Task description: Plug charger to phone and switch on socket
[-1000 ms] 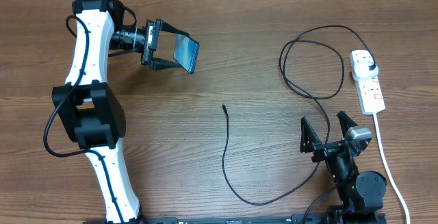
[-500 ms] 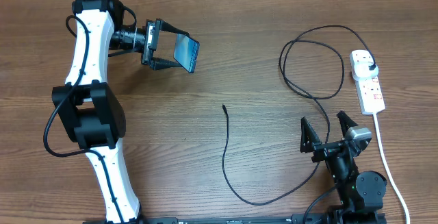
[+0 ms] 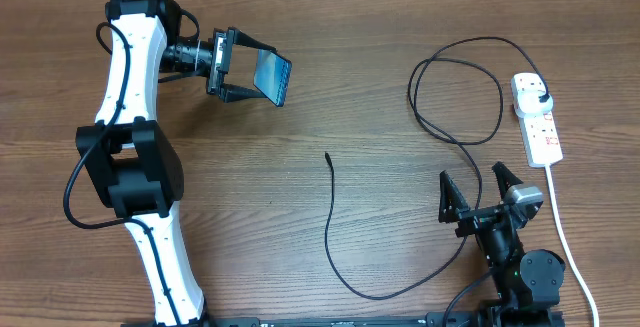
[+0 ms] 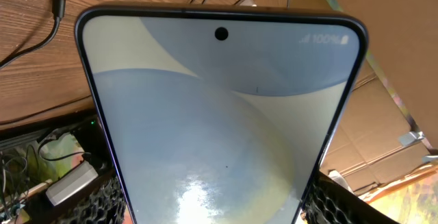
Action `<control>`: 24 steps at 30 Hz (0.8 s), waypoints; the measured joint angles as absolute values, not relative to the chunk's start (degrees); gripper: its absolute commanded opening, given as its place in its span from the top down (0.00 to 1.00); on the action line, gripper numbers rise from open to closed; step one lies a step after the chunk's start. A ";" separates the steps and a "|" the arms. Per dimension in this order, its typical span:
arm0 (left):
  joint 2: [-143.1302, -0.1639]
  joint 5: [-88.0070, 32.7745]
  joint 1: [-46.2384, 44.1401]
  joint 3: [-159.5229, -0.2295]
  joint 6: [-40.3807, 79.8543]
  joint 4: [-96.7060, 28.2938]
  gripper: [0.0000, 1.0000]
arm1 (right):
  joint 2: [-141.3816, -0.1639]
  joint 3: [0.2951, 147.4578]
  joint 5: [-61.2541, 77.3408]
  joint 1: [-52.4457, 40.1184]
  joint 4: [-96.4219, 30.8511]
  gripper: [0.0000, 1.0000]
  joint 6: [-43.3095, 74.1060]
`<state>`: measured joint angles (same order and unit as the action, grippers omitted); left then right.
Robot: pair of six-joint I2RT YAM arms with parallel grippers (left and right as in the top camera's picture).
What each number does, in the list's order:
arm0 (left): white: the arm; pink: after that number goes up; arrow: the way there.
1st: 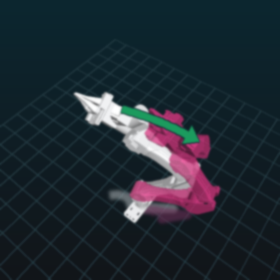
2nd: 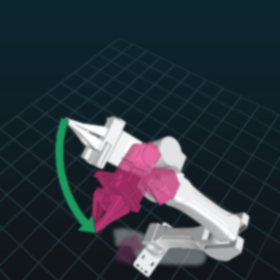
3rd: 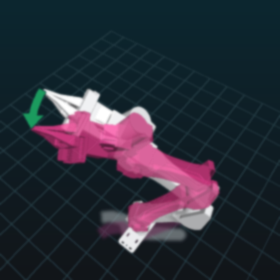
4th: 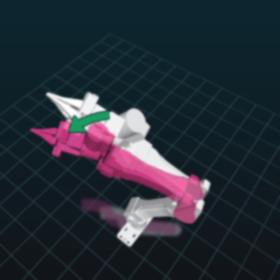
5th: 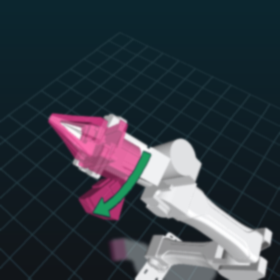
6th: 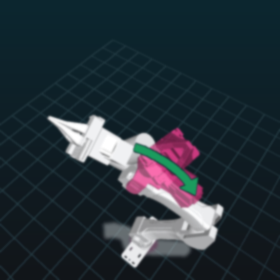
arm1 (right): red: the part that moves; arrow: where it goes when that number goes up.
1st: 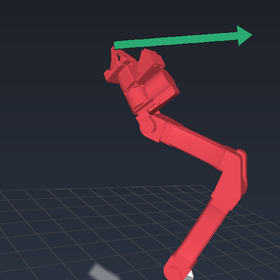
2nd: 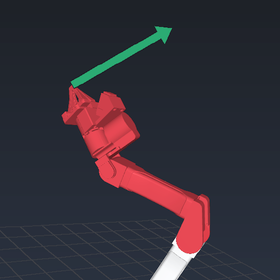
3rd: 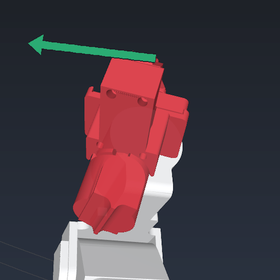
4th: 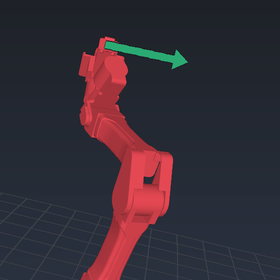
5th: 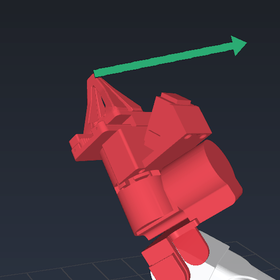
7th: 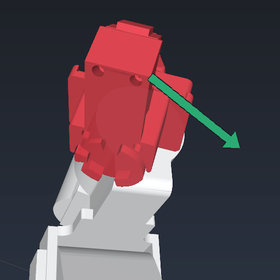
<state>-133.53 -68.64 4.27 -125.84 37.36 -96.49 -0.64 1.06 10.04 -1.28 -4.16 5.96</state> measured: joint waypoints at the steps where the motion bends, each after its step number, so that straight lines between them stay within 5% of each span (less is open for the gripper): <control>1: -133.53 -68.62 4.27 -125.84 37.36 -96.49 0.96 | -0.62 1.06 10.04 -1.28 -4.19 0.00 5.93; 24: -133.53 -68.62 4.27 -125.84 37.36 -96.47 0.96 | -0.62 1.13 10.72 -1.28 -3.75 0.00 8.73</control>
<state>-133.53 -68.62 4.27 -125.84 37.36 -96.47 -0.62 1.13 10.72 -1.28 -3.75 8.73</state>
